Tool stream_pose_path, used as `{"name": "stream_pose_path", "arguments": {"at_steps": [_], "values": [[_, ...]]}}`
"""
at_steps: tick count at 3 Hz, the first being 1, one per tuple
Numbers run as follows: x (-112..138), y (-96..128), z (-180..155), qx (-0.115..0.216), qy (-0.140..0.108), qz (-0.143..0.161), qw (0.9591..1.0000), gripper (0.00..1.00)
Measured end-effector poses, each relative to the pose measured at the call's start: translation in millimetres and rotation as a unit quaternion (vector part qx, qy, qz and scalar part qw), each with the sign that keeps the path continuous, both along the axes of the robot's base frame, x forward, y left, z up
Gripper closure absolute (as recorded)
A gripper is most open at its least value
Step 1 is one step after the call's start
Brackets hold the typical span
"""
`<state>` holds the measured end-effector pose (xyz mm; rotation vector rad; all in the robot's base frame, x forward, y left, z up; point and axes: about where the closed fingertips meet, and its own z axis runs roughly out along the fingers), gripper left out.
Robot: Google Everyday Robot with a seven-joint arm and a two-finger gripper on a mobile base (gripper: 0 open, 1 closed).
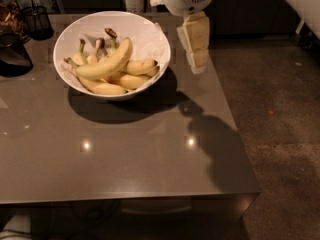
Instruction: Pick banana from white bowl
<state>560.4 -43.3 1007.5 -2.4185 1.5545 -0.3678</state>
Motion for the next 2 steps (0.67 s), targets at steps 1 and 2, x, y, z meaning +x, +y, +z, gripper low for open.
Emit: {"name": "stream_pose_path", "arguments": {"at_steps": [1, 2], "values": [[4, 4, 2, 0.008, -0.011, 0.002, 0.9999, 0.0], [21, 23, 2, 0.011, -0.016, 0.019, 0.9996, 0.0]]}}
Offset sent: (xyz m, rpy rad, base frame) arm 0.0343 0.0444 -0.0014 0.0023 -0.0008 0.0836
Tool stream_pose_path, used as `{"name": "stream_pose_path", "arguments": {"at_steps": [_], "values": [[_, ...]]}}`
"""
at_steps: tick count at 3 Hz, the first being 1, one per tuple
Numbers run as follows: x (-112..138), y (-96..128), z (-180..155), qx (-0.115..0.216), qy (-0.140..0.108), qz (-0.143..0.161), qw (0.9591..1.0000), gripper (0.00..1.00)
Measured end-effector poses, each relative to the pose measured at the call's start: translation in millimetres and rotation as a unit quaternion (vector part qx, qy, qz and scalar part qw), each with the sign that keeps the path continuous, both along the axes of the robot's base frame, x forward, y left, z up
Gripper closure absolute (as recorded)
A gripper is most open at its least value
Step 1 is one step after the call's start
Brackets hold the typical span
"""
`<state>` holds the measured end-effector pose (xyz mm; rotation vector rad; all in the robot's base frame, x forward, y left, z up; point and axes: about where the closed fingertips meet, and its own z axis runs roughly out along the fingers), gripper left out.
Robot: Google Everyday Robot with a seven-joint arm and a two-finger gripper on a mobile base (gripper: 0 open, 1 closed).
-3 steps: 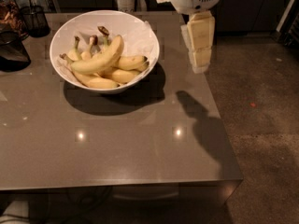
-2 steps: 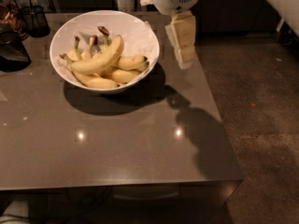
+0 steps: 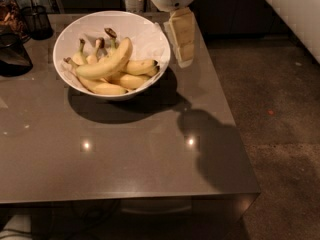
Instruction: Pick banana from white bowl
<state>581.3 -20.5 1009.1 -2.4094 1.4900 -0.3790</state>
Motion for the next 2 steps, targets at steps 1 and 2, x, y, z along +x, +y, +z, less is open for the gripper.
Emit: {"name": "stream_pose_path", "arguments": {"at_steps": [1, 2], "values": [[18, 29, -4, 0.008, 0.013, 0.03, 0.9994, 0.0], [31, 52, -13, 0.028, 0.034, 0.052, 0.9977, 0.0]]}}
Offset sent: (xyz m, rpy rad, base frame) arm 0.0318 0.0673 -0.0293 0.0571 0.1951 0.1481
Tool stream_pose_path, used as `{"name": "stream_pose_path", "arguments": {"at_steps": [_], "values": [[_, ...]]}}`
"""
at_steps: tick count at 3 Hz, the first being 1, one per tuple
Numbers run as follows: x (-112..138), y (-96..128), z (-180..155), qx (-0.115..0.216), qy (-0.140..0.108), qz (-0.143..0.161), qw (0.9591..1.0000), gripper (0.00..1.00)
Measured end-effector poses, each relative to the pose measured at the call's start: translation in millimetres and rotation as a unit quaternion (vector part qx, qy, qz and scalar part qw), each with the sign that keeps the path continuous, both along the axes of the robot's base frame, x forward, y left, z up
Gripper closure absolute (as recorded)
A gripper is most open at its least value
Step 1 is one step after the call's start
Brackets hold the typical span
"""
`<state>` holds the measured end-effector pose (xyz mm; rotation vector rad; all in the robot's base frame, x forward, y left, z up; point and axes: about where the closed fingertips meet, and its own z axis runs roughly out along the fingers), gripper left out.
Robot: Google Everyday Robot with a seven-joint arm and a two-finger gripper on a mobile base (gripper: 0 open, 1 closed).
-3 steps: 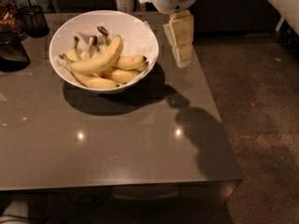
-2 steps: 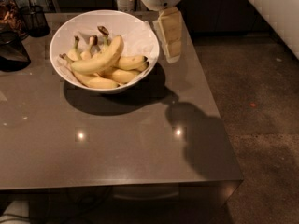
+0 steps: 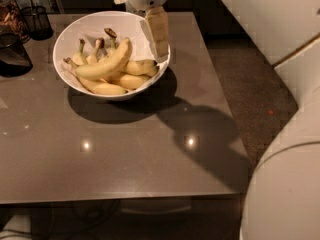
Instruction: Pick banana from white bowl
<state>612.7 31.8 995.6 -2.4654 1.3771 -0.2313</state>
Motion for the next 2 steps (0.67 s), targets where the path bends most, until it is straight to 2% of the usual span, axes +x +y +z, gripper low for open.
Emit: {"name": "stream_pose_path", "arguments": {"at_steps": [1, 2], "values": [[5, 4, 2, 0.009, -0.012, 0.0, 0.9999, 0.0], [7, 15, -10, 0.01, -0.002, 0.008, 0.9999, 0.02]]}}
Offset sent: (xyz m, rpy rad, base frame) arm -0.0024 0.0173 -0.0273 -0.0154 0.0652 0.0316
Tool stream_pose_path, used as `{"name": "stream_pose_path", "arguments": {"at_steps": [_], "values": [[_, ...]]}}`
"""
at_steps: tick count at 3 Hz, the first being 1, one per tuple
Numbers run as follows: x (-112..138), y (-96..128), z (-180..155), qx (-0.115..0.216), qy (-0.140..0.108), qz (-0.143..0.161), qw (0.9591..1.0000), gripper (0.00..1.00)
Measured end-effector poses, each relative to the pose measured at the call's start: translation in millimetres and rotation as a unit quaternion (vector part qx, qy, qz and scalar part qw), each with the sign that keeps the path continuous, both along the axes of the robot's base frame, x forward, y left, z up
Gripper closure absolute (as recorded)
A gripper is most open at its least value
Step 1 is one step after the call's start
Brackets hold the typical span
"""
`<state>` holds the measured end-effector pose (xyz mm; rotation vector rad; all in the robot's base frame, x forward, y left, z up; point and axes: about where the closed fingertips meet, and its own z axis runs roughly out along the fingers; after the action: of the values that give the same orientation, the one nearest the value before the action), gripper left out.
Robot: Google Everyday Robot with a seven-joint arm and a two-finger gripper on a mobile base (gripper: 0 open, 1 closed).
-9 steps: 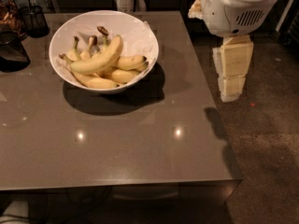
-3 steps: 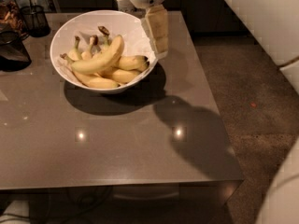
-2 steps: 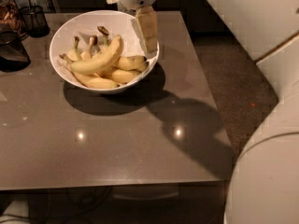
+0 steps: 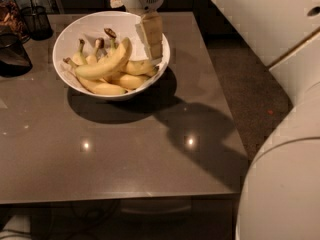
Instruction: Pick banana from white bowl
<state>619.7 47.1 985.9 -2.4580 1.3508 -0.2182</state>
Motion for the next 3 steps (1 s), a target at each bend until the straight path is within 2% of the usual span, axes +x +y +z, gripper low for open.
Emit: {"name": "stream_pose_path", "arguments": {"at_steps": [2, 3], "values": [[8, 26, -29, -0.021, 0.027, 0.023, 0.9992, 0.27], [12, 39, -39, -0.029, 0.035, 0.038, 0.9982, 0.26]]}}
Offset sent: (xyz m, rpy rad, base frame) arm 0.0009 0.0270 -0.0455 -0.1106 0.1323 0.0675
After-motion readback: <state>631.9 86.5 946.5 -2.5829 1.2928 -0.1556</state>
